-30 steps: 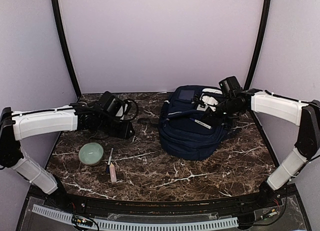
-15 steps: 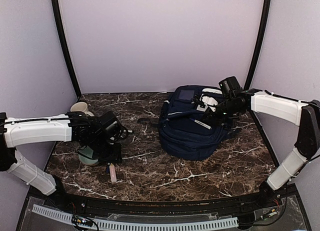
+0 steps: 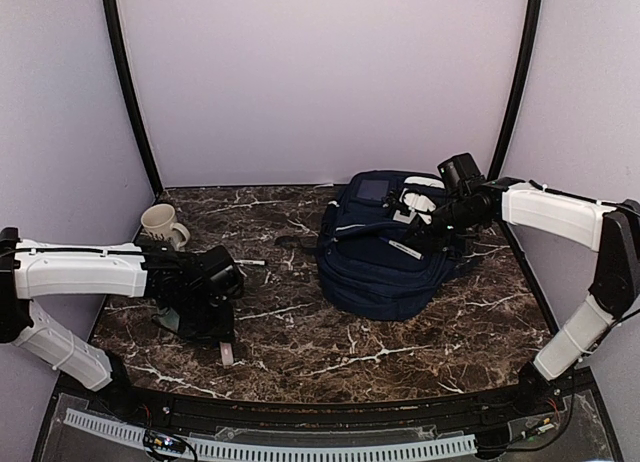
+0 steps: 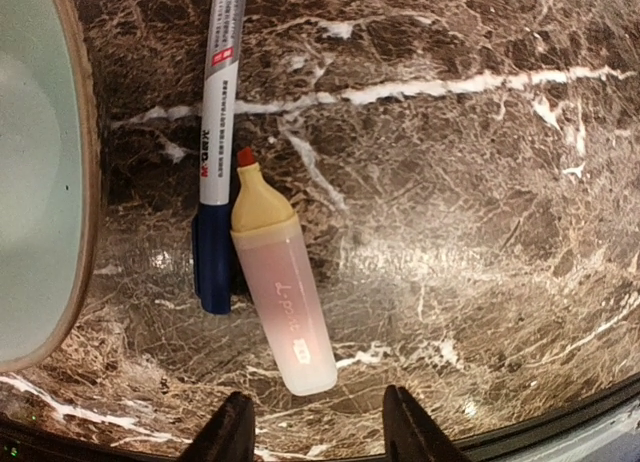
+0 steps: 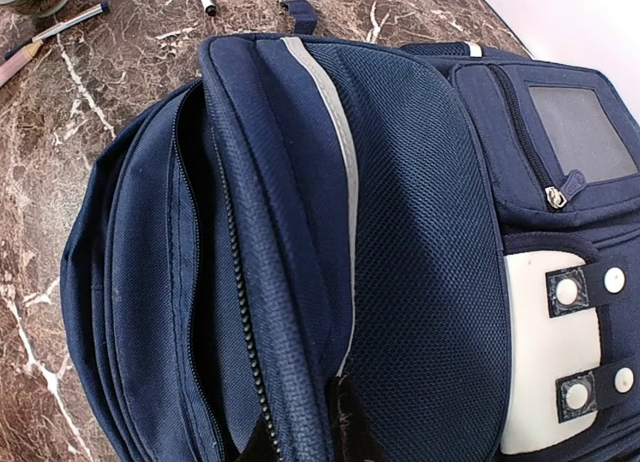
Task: Pack the student bag
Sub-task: Pick up the pen at the center of the board.
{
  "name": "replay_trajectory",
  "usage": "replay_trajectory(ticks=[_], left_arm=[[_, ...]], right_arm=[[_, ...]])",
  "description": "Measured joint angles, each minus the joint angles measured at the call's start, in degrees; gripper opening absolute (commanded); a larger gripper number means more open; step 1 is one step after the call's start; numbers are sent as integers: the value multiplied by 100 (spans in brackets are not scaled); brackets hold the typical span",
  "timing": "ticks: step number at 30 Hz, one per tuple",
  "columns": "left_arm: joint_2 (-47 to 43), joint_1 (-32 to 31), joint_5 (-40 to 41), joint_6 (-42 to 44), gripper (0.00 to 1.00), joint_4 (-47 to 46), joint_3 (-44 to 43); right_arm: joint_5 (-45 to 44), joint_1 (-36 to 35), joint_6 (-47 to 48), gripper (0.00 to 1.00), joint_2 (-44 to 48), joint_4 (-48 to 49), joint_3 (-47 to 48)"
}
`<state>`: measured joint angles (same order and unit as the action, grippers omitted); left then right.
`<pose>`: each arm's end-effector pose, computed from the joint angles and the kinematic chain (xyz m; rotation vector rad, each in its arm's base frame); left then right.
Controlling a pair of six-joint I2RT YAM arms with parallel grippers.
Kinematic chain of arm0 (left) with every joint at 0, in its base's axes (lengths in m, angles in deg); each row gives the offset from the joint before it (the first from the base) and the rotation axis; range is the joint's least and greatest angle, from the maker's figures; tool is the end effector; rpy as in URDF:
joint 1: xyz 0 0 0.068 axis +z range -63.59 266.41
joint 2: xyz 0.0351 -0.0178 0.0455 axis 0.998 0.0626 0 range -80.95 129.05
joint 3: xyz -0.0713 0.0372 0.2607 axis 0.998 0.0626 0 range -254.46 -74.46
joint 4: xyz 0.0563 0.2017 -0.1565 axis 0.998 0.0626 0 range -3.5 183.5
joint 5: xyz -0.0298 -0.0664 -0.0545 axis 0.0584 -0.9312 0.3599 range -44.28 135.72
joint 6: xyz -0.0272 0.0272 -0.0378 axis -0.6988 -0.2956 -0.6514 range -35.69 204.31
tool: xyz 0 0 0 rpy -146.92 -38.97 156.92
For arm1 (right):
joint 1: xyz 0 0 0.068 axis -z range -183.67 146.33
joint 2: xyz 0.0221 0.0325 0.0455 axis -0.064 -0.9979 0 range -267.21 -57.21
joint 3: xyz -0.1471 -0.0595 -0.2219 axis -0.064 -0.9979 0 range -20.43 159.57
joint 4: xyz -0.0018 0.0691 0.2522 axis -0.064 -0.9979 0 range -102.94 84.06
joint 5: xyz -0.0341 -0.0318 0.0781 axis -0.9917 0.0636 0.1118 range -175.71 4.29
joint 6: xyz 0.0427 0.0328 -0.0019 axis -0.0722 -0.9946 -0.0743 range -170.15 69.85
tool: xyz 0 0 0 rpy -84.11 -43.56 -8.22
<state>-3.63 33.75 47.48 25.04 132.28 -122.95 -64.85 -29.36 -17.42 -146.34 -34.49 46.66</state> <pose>0.1432 -0.1858 0.1998 -0.1761 2.9452 -0.3049 0.2953 0.1561 0.2583 -1.3138 2.0246 0.3895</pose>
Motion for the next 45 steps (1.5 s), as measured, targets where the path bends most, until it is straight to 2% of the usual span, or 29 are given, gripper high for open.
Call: replay_trajectory(ticks=[14,26,30,31,33,38,45], left_arm=[[839,0,103,-352,46,-184,0],[1340,0,175,-365,40,-433,-74],[1499,-15,216,-273,34,-306,-247],[1622,-28,219,-142,27,-232,-378],[1646,-26,197,-72,25,-247,-396],[1832,-28,201,319,36,-267,-595],[2105,-28,243,621,27,-243,-911]], right_arm=[[81,0,44,0,-68,-48,4],[184,20,109,0,-114,-96,9],[208,22,114,0,-131,-107,9],[212,22,129,0,-133,-125,22],[219,22,131,0,-133,-136,31],[251,22,162,0,-136,-170,50],[341,24,205,0,-304,-203,68]])
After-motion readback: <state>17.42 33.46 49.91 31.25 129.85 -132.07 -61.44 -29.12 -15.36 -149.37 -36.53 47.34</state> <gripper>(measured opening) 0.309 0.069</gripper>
